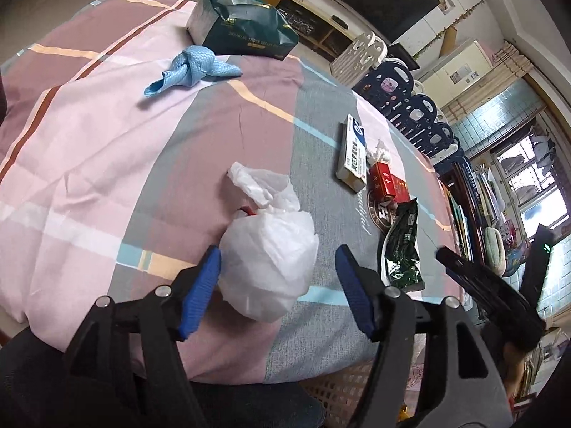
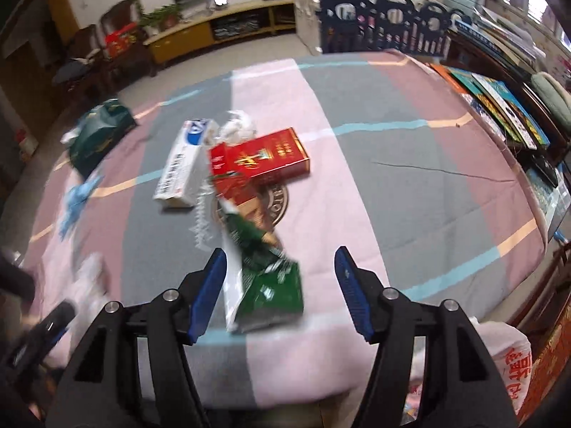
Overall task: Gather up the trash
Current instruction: 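Grasp the green wafer package with the right tool while the left tool regrasps the white bag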
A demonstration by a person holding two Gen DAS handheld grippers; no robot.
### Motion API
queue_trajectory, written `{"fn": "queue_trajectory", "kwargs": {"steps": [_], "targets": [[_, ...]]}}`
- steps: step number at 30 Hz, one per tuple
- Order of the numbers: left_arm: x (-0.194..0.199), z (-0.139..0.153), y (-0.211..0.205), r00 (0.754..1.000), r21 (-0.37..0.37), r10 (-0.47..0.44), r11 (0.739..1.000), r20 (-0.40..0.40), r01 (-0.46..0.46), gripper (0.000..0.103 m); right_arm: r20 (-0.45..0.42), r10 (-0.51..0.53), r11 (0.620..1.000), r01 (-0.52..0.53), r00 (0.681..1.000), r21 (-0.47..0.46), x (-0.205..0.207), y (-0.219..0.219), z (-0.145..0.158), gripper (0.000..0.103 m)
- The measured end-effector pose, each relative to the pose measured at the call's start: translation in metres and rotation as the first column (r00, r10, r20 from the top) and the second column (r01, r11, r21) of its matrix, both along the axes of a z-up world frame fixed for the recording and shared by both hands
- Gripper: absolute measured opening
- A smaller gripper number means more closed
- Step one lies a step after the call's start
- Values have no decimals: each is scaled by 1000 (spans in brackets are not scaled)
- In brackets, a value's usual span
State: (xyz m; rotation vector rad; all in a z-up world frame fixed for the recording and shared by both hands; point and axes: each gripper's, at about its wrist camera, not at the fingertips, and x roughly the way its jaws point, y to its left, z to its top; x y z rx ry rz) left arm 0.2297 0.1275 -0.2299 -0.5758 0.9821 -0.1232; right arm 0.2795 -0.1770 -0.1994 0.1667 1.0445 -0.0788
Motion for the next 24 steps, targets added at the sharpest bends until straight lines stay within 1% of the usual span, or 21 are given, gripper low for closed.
{"fn": "queue_trajectory", "kwargs": {"steps": [3,6,7,8,9,11,13,16,19,24], "targets": [[-1,0,0,1000,5,5,1000,3,-5,67,-67,-28,999,26,997,-24,20,3,-26,62],[0,1,-4,1000,33,-3,999,-8,4,67,-93,15,997,-22,996,-78,23,25,-42,61],[0,1,-6,1000,44,-11,999,-7,11,67,-95,35,995,-44,995,-90,21,33,-44,57],[1,2,-8,1000,53,-17,998,-7,17,67,-96,56,992,-66,994,-105,19,41,-46,50],[1,3,-10,1000,63,-26,998,-8,26,67,-95,77,989,-88,992,-119,17,50,-47,45],[2,3,-12,999,71,-32,997,-10,33,67,-83,112,985,-122,990,-124,12,62,-46,38],[2,2,-11,999,69,-29,997,-13,30,67,-74,158,978,-166,985,-125,6,77,-43,33],[2,1,-8,1000,57,-15,998,-20,16,67,-49,203,971,-207,978,-122,-6,92,-35,33],[2,0,-6,1000,51,-4,999,-26,5,67,-30,216,970,-218,976,-107,-20,98,-25,33],[2,0,-9,999,91,-1,996,-36,4,67,-35,197,976,-200,980,-89,-36,87,-19,33]]}}
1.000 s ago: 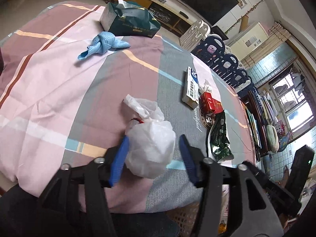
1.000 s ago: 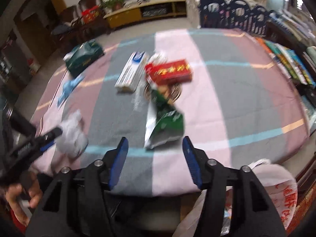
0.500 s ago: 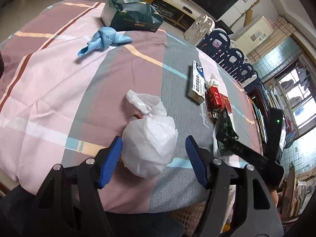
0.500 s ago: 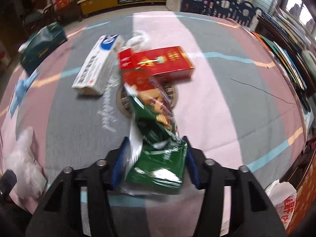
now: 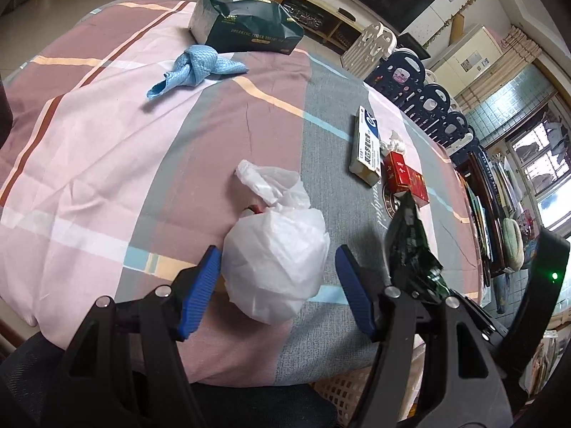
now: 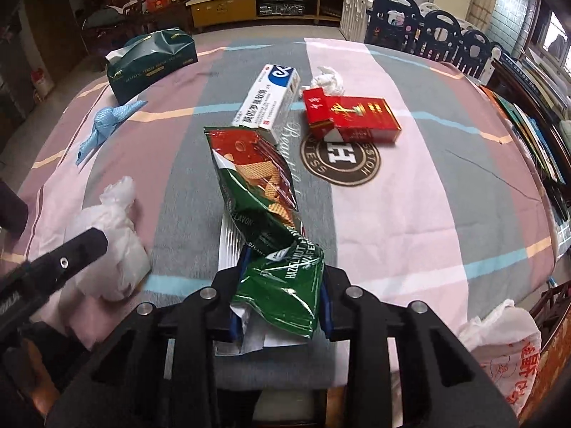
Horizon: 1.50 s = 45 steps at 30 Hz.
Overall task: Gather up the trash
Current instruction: 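Grasp the green wafer package with the right tool while the left tool regrasps the white bag, then lift the green wafer package with the right tool while the left tool holds the white bag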
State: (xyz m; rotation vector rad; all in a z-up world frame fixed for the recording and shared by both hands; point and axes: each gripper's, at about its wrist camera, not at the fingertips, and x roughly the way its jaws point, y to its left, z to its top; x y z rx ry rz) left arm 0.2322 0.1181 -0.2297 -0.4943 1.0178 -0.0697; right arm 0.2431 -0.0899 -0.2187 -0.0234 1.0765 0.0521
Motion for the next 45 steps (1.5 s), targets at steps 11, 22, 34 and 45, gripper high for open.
{"fn": "queue_trajectory", "kwargs": {"steps": [11,22,34,45], "targets": [[2,5,-14,1000,112,-21,994,9,19,53,-34,-25,999,26,999,21,-12,-13,-7,33],[-2,2,-3,1000,49,1,999,8,-2,35,-25,-27,999,28,999,33,-13,-14,-2,33],[-1,-1,-1,1000,31,8,1000,-6,-8,46,-22,-43,998,44,999,42,-14,-18,1,34],[0,0,-2,1000,35,1,999,-6,-1,48,17,-44,998,44,999,35,-14,-17,9,54]]}}
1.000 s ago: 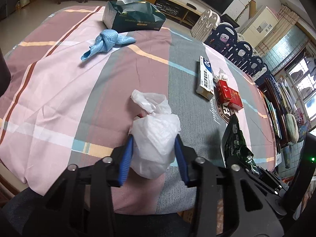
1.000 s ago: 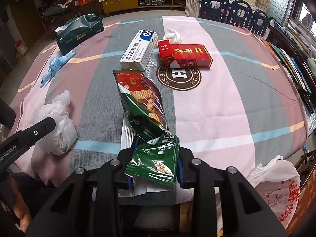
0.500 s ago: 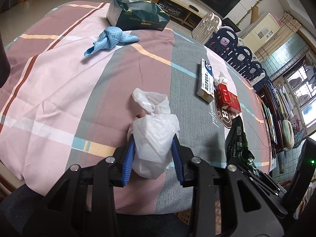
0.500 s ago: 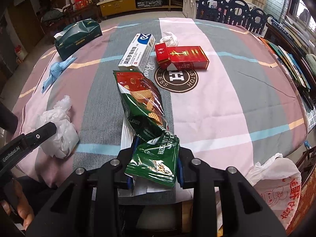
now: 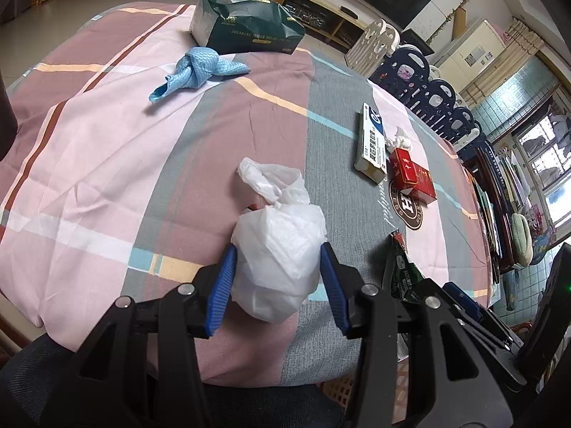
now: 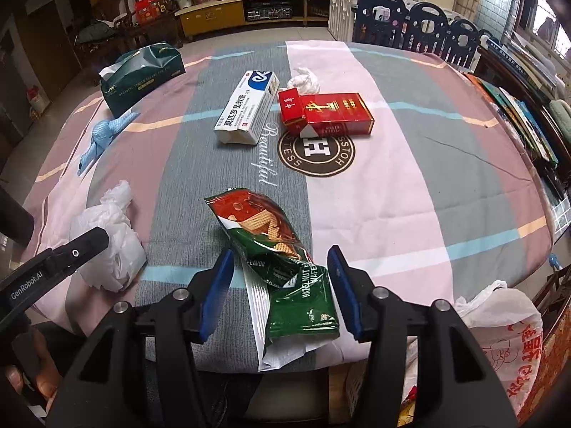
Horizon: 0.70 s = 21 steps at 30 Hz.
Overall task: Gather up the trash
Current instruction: 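Lift the green wafer package with the right tool while the left tool holds the white bag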
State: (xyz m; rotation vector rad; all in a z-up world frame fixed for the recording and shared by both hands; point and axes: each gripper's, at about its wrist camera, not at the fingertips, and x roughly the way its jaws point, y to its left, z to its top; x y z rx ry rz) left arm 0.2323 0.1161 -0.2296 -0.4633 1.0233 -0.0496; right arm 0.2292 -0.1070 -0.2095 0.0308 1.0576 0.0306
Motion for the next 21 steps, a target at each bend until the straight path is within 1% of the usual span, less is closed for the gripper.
{"fn": "queue_trajectory", "kwargs": {"steps": [7,8,9,13,21], "targets": [[0,0,0,1000,-1,0,1000,-1,0,48,-20,15,1000,-15,1000,-22,-1,4,-6,55],[1,0,0,1000,-1,1,1000,-1,-1,48,-26,17,999,-18,1000,-33,-1,6,-8,58],[1,0,0,1000,-1,1,1000,-1,-1,48,-32,19,999,-21,999,-47,-1,7,-10,59],[1,0,0,1000,-1,-1,1000,0,1,48,-57,30,997,-34,998,-69,-2,10,-20,59],[0,0,0,1000,-4,-2,1000,3,2,48,-63,30,995,-36,998,-93,-2,12,-24,59]]}}
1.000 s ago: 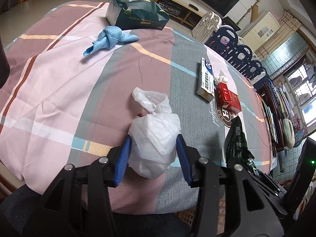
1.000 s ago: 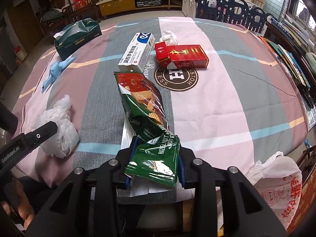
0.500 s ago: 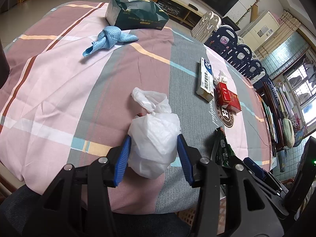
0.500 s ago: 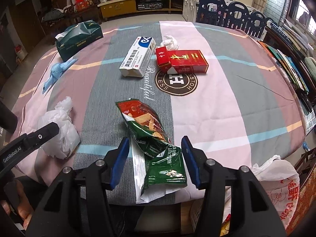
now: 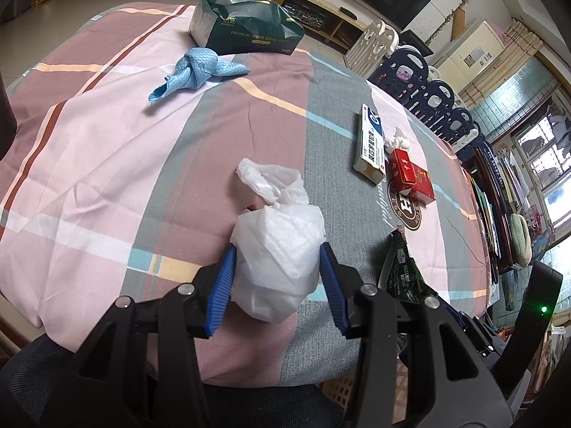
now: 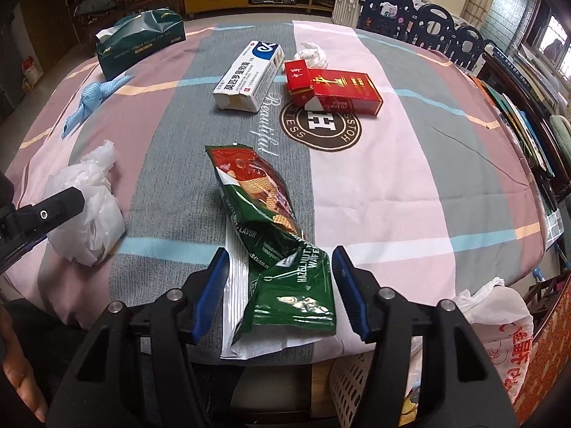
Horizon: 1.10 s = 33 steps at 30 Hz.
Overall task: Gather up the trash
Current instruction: 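Lift the green wafer package with the right tool while the left tool holds the white bag, then carry the white bag and green package over the wastebasket and open both tools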
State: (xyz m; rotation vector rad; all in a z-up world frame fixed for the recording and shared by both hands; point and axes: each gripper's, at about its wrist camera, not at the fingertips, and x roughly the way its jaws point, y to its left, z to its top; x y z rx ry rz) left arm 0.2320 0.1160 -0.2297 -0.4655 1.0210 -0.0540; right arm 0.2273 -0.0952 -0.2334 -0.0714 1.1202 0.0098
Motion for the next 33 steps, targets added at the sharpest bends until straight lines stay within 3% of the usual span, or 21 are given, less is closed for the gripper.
{"fn": "queue_trajectory", "kwargs": {"steps": [7,9,13,19,26,33], "targets": [[0,0,0,1000,1,-2,1000,2,2,48,0,10,1000,-10,1000,-24,-1,2,-3,56],[-1,0,-1,1000,-2,-6,1000,5,7,47,6,23,999,-23,1000,-43,-2,5,-3,39],[-2,1,-1,1000,-25,-17,1000,19,18,33,31,47,998,-46,998,-45,-4,8,0,30],[-6,5,-1,997,-69,-31,997,67,35,19,50,42,999,-41,998,-29,-4,8,5,30],[-14,19,12,983,-209,12,978,183,27,18,96,-6,1000,5,995,5,-5,-7,23,30],[-21,35,10,969,-192,9,981,248,40,18,129,-31,999,25,991,42,-10,-22,43,30]]}}
